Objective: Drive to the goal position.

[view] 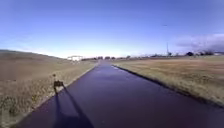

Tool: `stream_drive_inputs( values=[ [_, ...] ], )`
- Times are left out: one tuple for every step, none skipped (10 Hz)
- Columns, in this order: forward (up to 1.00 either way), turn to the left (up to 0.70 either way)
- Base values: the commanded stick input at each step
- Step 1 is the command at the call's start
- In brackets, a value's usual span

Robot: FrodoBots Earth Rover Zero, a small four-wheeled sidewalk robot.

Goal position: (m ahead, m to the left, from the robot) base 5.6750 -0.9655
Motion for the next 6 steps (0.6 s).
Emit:
stream_drive_inputs(
  values=[
    [1.0,0.0],
    [1.0,0.0],
    [1.0,0.0],
    [1.0,0.0],
    [1.0,0.0],
    [1.0,0.0]
  ],
)
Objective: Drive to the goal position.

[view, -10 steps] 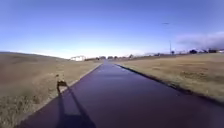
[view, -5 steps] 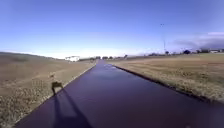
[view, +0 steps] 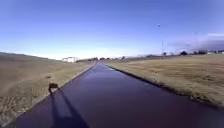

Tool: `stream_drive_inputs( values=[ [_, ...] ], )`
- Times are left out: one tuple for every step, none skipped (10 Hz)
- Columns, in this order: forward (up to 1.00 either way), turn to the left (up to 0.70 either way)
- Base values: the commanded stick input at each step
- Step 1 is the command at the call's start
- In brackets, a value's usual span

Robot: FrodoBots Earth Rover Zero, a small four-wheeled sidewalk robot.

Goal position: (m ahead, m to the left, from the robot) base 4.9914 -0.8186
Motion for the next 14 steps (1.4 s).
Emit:
stream_drive_inputs(
  values=[
    [1.0,0.0],
    [1.0,0.0],
    [1.0,0.0],
    [1.0,0.0],
    [1.0,0.0],
    [1.0,0.0],
    [1.0,0.0],
    [1.0,0.0],
    [1.0,0.0],
    [1.0,0.0],
    [1.0,0.0],
    [1.0,0.0],
    [1.0,0.0],
    [1.0,0.0]
  ],
)
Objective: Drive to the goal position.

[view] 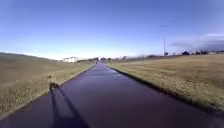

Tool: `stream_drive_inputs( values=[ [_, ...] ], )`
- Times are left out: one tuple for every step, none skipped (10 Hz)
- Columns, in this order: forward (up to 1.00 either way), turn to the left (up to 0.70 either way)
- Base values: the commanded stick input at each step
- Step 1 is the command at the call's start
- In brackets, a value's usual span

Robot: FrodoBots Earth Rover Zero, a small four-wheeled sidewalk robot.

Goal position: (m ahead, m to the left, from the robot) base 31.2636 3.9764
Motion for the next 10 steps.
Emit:
stream_drive_inputs(
  values=[
    [1.0,0.0],
    [1.0,0.0],
    [1.0,0.0],
    [1.0,0.0],
    [1.0,0.0],
    [1.0,0.0],
    [1.0,0.08],
    [1.0,0.2],
    [1.0,0.37],
    [1.0,0.13]
  ],
)
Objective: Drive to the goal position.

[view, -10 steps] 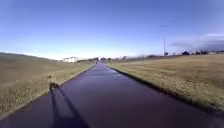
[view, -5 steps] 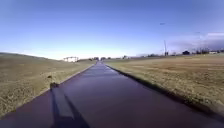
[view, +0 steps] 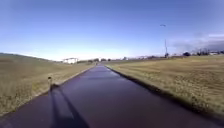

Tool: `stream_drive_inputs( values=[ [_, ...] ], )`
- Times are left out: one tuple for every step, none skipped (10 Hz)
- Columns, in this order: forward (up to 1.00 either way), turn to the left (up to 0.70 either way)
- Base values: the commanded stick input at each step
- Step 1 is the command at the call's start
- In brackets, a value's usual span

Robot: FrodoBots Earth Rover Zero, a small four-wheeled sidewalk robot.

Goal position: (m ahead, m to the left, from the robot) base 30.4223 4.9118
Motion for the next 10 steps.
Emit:
stream_drive_inputs(
  values=[
    [1.0,0.02],
    [1.0,0.01],
    [1.0,0.0],
    [1.0,0.0],
    [1.0,0.0],
    [1.0,0.0],
    [1.0,0.0],
    [1.0,0.0],
    [1.0,0.0],
    [1.0,0.0]
  ],
)
